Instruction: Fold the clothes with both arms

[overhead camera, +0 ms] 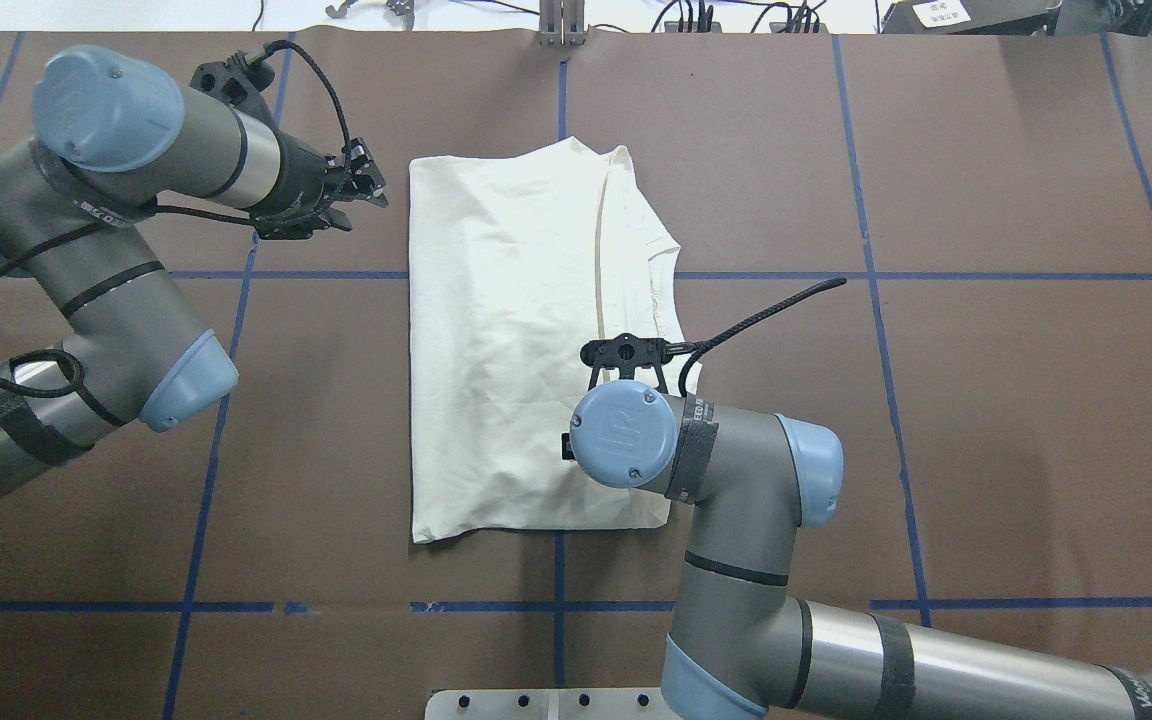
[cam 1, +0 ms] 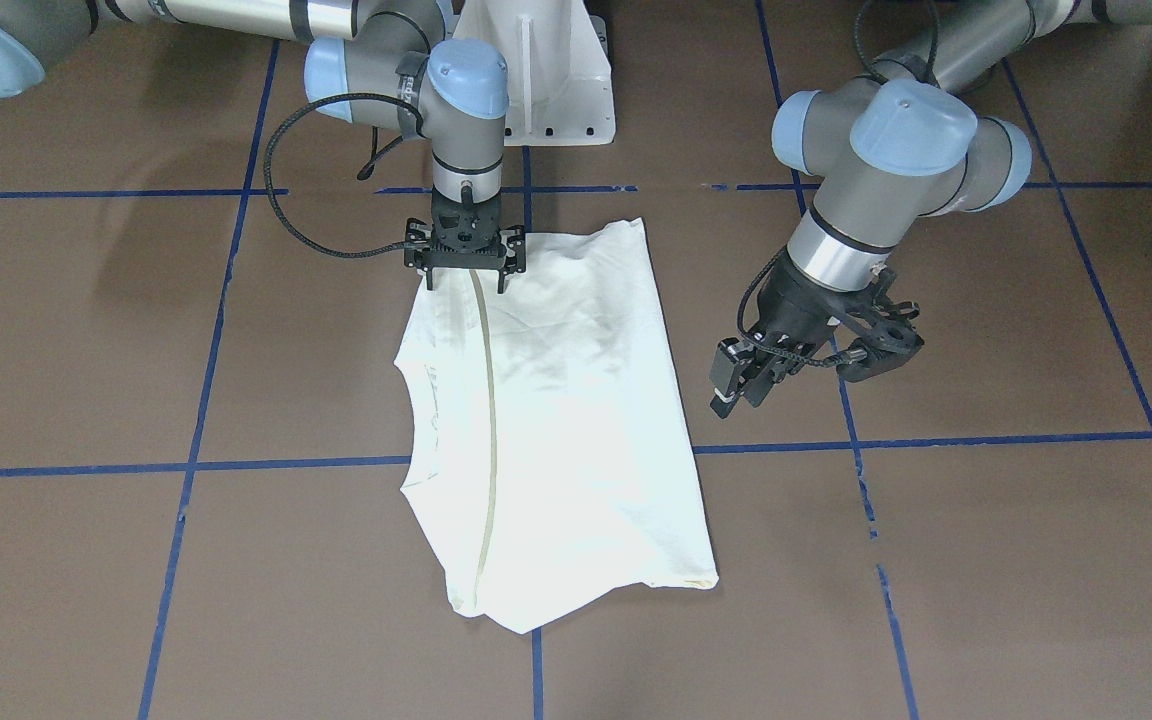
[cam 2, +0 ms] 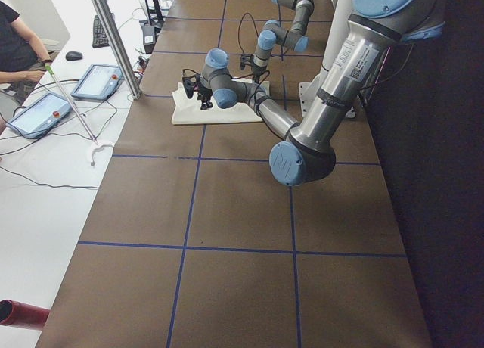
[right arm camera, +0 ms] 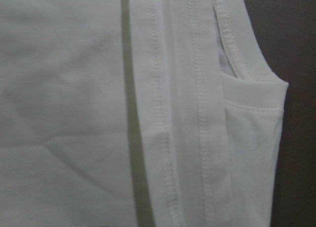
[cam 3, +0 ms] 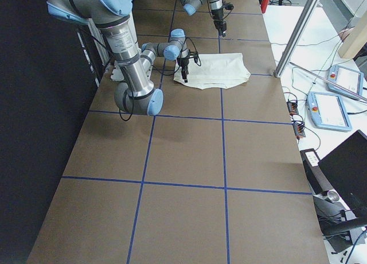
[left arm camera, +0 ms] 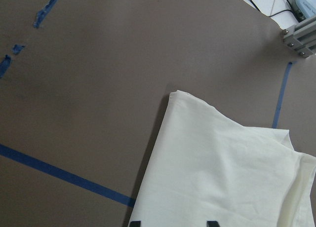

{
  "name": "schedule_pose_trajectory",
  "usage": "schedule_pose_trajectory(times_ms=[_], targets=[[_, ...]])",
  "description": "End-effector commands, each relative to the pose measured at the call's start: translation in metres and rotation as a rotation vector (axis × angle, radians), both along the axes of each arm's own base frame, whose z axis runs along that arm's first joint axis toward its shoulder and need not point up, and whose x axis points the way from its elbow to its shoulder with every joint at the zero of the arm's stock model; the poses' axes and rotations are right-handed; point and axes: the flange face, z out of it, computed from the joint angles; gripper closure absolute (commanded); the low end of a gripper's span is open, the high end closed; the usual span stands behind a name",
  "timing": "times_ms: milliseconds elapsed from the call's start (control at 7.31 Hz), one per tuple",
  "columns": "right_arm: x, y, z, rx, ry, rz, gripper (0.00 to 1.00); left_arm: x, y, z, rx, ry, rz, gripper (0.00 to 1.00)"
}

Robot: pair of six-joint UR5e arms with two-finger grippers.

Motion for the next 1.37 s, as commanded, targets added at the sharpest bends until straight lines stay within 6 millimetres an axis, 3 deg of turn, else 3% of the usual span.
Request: schedule_pose_trajectory(times_ms=[0, 274, 410, 547, 684, 821, 957, 1094, 1231], targets=[[0.023, -0.012, 0.013, 0.047, 0.082, -0.038, 0.06, 0.004, 0.0, 0.003, -0.002, 0.0, 0.003, 0.45], [0.075, -0.019, 0.04, 0.085, 0.11, -0.069, 0.06, 0.003, 0.0, 0.001, 0.001, 0.003, 0.003, 0.44], [0.102, -0.009, 0.074, 0.08, 0.138, -0.076, 0.06, 0.003, 0.0, 0.001, 0.002, 0.004, 0.002, 0.43], [0.094, 0.001, 0.058, 0.072, 0.106, -0.06, 0.05, 0.002, 0.002, -0.001, 0.005, 0.008, 0.003, 0.43], [0.084, 0.002, 0.025, 0.033, 0.025, 0.022, 0.06, 0.001, 0.003, -0.004, 0.007, 0.01, 0.003, 0.43], [0.074, 0.008, 0.008, -0.061, -0.062, 0.157, 0.08, 0.001, 0.003, -0.004, 0.011, 0.011, 0.004, 0.43], [0.067, 0.013, -0.003, -0.159, -0.207, 0.294, 0.13, 0.001, 0.003, -0.005, 0.014, 0.011, 0.003, 0.43], [0.05, 0.029, 0.006, -0.252, -0.271, 0.372, 0.23, 0.001, 0.003, -0.006, 0.013, 0.012, 0.003, 0.43], [0.049, 0.031, 0.004, -0.293, -0.291, 0.425, 0.3, 0.001, 0.002, -0.004, 0.012, 0.009, 0.003, 0.43]])
